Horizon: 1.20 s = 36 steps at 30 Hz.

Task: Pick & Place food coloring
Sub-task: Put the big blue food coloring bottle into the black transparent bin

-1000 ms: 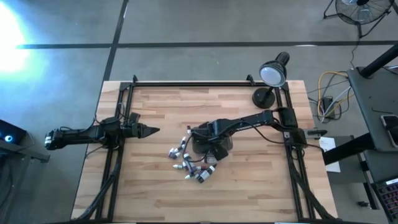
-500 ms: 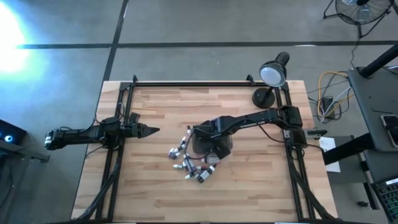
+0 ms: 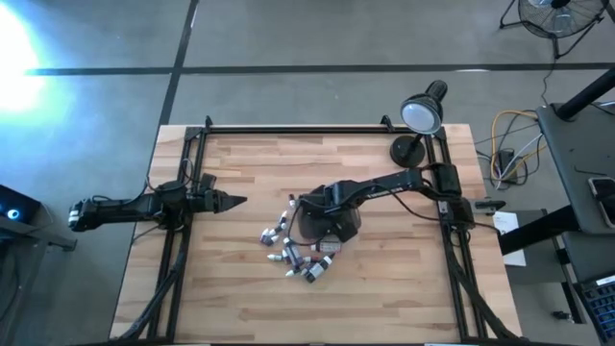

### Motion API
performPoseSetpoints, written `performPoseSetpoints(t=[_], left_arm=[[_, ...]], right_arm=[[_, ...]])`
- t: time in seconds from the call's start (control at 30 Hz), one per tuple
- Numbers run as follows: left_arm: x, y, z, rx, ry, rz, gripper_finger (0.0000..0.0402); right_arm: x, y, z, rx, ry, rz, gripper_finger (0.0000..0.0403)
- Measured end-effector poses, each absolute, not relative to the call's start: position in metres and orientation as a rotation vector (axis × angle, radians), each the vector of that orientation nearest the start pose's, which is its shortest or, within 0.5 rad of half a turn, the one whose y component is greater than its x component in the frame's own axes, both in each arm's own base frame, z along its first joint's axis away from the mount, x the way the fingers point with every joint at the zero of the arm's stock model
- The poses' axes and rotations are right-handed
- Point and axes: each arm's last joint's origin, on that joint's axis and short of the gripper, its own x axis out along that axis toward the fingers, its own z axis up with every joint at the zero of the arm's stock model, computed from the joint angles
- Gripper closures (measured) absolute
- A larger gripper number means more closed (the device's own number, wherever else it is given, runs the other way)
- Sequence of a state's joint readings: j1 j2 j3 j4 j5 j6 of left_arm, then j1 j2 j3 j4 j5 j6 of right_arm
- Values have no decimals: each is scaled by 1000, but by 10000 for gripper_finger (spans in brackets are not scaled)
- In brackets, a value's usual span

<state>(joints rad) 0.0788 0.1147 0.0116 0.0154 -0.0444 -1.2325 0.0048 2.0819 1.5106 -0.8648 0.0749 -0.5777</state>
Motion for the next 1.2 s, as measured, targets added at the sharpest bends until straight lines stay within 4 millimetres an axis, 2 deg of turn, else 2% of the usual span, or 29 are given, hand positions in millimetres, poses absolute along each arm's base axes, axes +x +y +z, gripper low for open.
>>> performPoseSetpoints(t=[0.13, 0.37, 0.5, 0.6, 0.7, 0.83, 0.9, 1.0, 1.2], left_arm=[[104, 9, 160, -1232, 2, 162, 250], [104, 9, 160, -1232, 2, 163, 250], [104, 9, 160, -1233, 1, 164, 250], [104, 9, 160, -1233, 2, 164, 250], [104, 10, 159, -1232, 2, 164, 250], [104, 10, 159, -1231, 2, 164, 250], [104, 10, 159, -1231, 4, 165, 250], [104, 10, 159, -1231, 5, 166, 250], [104, 10, 159, -1231, 6, 166, 250]], right_arm=[[401, 0, 156, -535, 1411, 356, 223], [401, 0, 156, -522, 1415, 334, 293], [405, -1, 164, -449, 1395, 267, 301], [410, -3, 186, -322, 1303, 174, 298], [410, -11, 218, -97, 1150, 41, 296], [404, -22, 258, 173, 818, -125, 296], [398, -23, 268, 254, 645, -190, 295], [386, -21, 261, 342, 495, -280, 295], [365, -8, 224, 421, 426, -424, 295]])
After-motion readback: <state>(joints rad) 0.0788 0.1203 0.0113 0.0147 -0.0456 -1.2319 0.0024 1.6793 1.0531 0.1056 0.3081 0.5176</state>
